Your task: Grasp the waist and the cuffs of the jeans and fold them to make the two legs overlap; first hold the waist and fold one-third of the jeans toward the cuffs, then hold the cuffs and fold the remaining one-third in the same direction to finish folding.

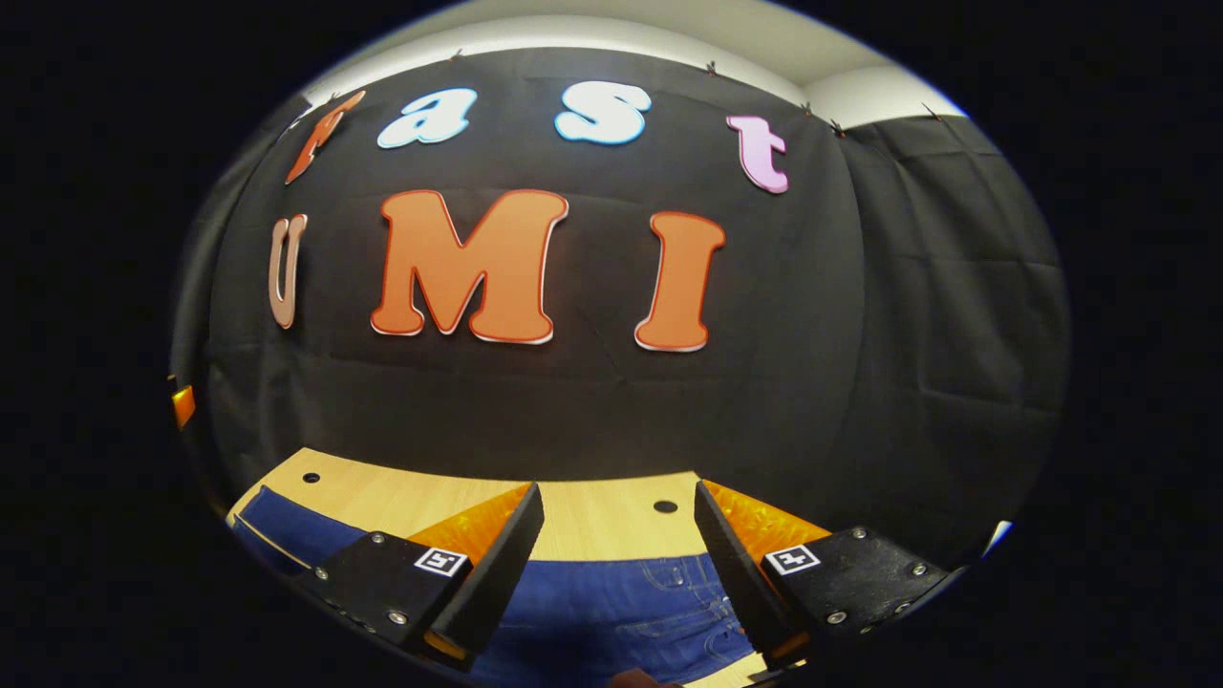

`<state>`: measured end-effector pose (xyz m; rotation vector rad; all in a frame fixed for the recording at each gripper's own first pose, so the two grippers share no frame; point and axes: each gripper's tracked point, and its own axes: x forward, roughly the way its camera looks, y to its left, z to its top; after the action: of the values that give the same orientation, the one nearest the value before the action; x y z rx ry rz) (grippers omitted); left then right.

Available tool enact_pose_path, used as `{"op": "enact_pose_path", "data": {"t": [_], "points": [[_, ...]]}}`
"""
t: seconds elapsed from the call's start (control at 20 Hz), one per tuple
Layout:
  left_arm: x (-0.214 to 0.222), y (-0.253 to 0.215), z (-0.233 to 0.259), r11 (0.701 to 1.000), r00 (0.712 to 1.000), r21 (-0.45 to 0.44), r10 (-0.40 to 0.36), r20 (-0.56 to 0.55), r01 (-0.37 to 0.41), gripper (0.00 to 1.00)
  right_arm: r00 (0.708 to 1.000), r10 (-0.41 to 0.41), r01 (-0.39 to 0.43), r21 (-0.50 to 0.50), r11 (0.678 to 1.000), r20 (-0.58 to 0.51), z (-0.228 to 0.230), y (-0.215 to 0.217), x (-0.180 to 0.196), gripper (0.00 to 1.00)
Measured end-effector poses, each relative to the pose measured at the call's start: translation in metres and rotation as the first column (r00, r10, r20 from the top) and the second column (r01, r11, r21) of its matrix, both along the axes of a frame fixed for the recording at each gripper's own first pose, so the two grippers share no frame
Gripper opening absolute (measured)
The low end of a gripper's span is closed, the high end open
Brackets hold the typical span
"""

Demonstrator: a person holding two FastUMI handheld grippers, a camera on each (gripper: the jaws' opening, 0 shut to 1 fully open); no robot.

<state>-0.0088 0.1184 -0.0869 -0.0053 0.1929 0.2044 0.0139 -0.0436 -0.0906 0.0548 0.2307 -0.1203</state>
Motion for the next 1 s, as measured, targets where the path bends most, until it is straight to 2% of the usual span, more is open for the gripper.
{"op": "enact_pose_path", "data": {"t": [0.25, 0.45, 0.5, 0.65, 0.85, 1.0], "points": [[-0.015, 0.039, -0.038, 0.994, 0.992, -0.054, 0.084, -0.095, -0.090, 0.99, 0.997, -0.032, 0.033, 0.010, 0.999, -0.076, -0.031, -0.020, -0.007, 0.98], [-0.030, 0.057, -0.075, 0.978, 0.976, -0.156, 0.111, -0.189, -0.142, 0.99, 0.983, -0.026, 0.051, 0.135, 0.990, -0.181, -0.067, -0.024, -0.010, 1.00], [-0.033, 0.062, -0.083, 0.970, 0.970, -0.188, 0.116, -0.215, -0.158, 1.00, 0.977, -0.027, 0.063, 0.166, 0.984, -0.211, -0.080, -0.026, -0.012, 0.97], [-0.044, 0.074, -0.118, 0.937, 0.949, -0.281, 0.123, -0.291, -0.208, 0.97, 0.949, -0.034, 0.111, 0.234, 0.966, -0.312, -0.117, -0.036, -0.019, 0.98], [-0.057, 0.087, -0.158, 0.897, 0.915, -0.354, 0.119, -0.386, -0.266, 0.98, 0.916, -0.045, 0.188, 0.325, 0.927, -0.399, -0.151, -0.052, -0.026, 0.96], [-0.073, 0.090, -0.189, 0.848, 0.870, -0.414, 0.105, -0.483, -0.332, 0.98, 0.886, -0.045, 0.243, 0.378, 0.893, -0.462, -0.173, -0.060, -0.032, 0.98]]}}
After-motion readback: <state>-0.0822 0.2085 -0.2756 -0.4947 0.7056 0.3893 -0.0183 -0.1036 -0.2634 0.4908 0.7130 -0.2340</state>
